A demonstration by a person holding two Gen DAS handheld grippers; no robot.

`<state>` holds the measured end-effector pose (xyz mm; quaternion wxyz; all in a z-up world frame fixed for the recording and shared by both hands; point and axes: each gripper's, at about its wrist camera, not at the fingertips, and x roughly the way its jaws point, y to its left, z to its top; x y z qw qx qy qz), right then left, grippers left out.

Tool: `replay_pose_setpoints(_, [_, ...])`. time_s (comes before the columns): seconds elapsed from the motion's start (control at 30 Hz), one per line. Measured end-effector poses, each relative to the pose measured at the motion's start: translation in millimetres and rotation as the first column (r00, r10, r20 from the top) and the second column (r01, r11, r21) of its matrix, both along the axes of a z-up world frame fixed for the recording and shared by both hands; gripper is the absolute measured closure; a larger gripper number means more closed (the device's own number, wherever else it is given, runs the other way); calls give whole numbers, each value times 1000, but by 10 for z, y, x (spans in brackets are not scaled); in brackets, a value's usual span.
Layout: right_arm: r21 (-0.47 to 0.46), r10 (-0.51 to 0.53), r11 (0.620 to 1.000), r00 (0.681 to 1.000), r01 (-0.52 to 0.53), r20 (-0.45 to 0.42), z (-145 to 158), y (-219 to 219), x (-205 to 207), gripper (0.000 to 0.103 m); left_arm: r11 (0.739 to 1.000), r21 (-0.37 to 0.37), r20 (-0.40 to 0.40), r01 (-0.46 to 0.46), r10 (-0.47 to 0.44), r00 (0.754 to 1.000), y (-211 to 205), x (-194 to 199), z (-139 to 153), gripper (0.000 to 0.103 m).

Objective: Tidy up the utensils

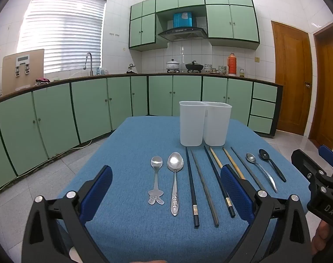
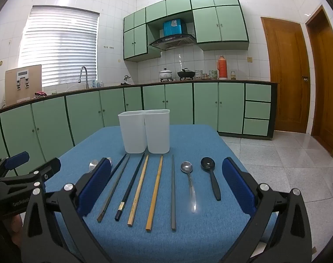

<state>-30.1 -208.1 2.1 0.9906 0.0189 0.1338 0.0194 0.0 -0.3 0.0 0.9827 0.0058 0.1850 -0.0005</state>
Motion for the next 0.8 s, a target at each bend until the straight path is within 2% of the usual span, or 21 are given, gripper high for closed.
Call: replay_pose_setpoints(0.8, [0,-3,1000,1000,3,2,-4,0,-3,5,1000,-7,3,-2,2,1000,26,-4,11,6])
